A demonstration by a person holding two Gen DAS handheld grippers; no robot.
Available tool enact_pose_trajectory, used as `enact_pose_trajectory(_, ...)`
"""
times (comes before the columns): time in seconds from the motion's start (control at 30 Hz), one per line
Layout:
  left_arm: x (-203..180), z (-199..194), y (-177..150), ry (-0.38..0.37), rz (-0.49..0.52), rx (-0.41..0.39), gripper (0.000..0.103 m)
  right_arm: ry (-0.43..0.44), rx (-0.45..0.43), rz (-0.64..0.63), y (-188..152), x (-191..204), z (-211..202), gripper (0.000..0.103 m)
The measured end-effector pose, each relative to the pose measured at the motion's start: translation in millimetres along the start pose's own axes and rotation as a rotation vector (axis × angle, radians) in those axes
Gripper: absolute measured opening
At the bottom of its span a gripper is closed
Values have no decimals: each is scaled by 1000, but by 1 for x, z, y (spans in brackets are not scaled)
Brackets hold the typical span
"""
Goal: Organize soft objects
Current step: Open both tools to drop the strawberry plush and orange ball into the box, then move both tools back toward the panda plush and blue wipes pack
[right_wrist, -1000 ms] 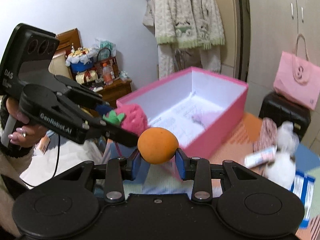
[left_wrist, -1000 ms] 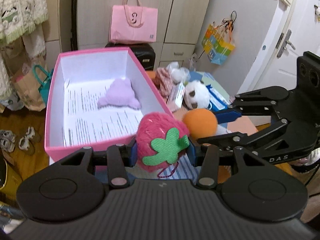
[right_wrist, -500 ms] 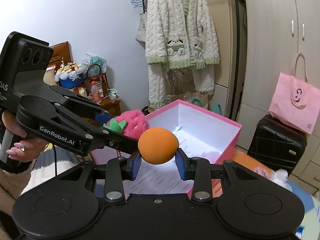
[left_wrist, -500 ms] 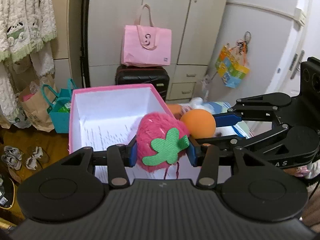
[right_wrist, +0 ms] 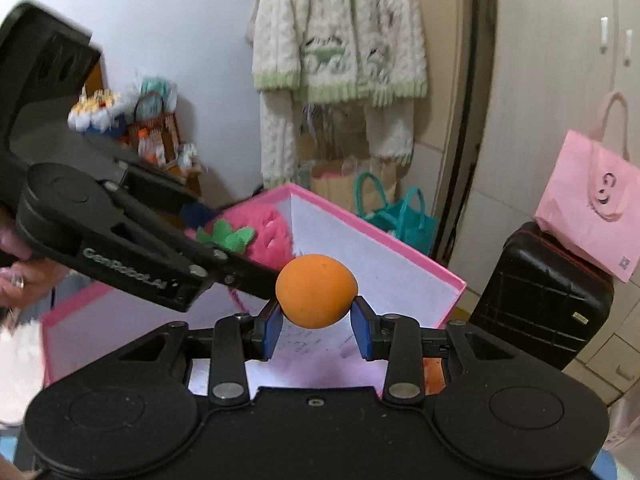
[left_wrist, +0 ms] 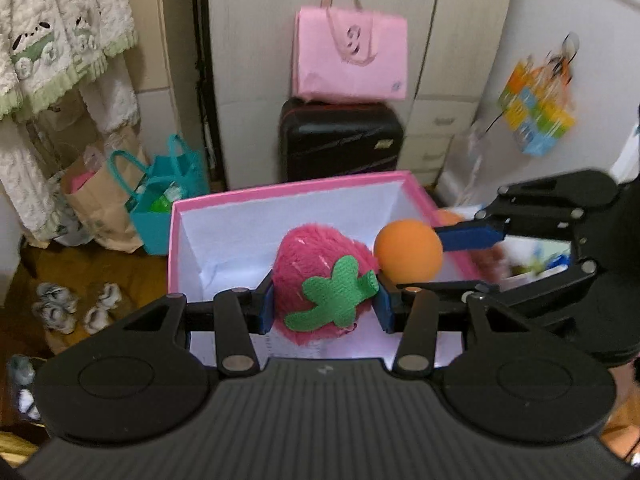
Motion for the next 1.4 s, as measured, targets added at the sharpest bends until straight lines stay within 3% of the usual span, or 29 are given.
enact_pose_trajectory(0.2, 0, 27, -5, 49, 69, 59, 46, 2, 96, -53, -7, -3, 35, 42)
enact_pose_trajectory(0.3, 5, 33, -4, 68, 49, 67, 46, -2, 132, -56, -11, -6, 44, 42)
enact_pose_trajectory(0.5, 12, 40, -5, 87, 44, 69, 50, -6, 132, -91, -10, -5, 52, 46)
enact_pose_trajectory(0.67, 15, 32, -2, 95, 45, 19, 62, -2, 101, -63, -10, -10, 42, 50)
enact_pose_trajectory(0.83, 16, 5, 1, 32, -11, -29, 67, 6, 24, -14, -7, -11, 12, 54)
enact_pose_trajectory(1.17, -5, -69, -3, -3, 29, -34, 67, -9, -46, 2, -8, 9, -67, 54)
enact_pose_trajectory(1.4, -41, -126, -10, -49, 65, -39, 69, -24, -67, -31, -8, 31, -136, 60)
Point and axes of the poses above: each gripper's, at about its wrist camera, not at the fingertips, and z roughly the way its jaws point, x to its left, y to its top, the point moved 1 cm from there along z, roughly the way its jaws point, and after that the axes turned 14 degrees about -x, right-handed, at the moved point
